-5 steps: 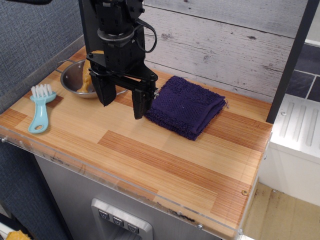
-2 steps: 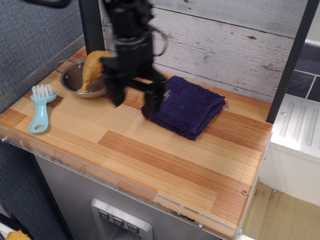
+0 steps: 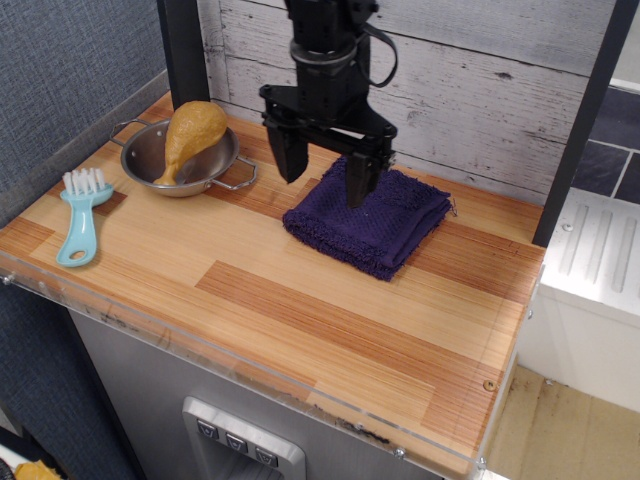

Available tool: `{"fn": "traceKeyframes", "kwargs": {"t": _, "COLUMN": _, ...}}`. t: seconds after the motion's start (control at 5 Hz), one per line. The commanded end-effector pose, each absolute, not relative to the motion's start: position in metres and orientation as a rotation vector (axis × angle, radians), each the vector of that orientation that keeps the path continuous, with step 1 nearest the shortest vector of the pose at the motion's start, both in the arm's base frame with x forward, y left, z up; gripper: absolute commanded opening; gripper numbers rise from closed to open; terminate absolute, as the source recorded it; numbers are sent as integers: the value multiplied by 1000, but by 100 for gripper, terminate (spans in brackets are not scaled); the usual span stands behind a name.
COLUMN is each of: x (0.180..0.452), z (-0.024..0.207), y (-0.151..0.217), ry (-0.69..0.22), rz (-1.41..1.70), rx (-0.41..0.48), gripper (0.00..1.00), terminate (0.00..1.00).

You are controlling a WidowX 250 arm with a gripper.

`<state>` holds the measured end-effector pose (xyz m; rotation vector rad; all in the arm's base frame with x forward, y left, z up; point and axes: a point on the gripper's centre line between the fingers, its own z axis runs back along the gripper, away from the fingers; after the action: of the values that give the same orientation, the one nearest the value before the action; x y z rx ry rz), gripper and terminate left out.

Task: Slide the blue cloth to the front of the counter.

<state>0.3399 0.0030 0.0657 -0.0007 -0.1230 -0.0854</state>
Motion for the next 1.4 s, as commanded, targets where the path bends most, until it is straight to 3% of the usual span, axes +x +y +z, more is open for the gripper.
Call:
{"fn": "traceKeyframes", "kwargs": {"t": 0.0, "x": 363, "z": 57, "y": 2, "ry": -153, "rz": -82, "rx": 19, "gripper": 100, "terminate": 0}}
{"fn": "traceKeyframes", "kwargs": {"t": 0.6, "x": 386, "z": 32, "y": -19, "ry": -152, "rz": -113, "rx": -35, "gripper": 100, "terminate": 0}}
{"fn": "traceKeyframes", "kwargs": {"t": 1.0, "x": 354, "z": -11, "y": -18, "ry": -24, "rz": -165, "rx": 40, "gripper": 100, "terminate": 0}}
{"fn": "traceKeyframes", "kwargs": {"t": 1.2, "x": 334, "z": -21, "y": -15, "ry": 28, "rz": -168, "rx": 37, "gripper": 100, "terminate": 0}}
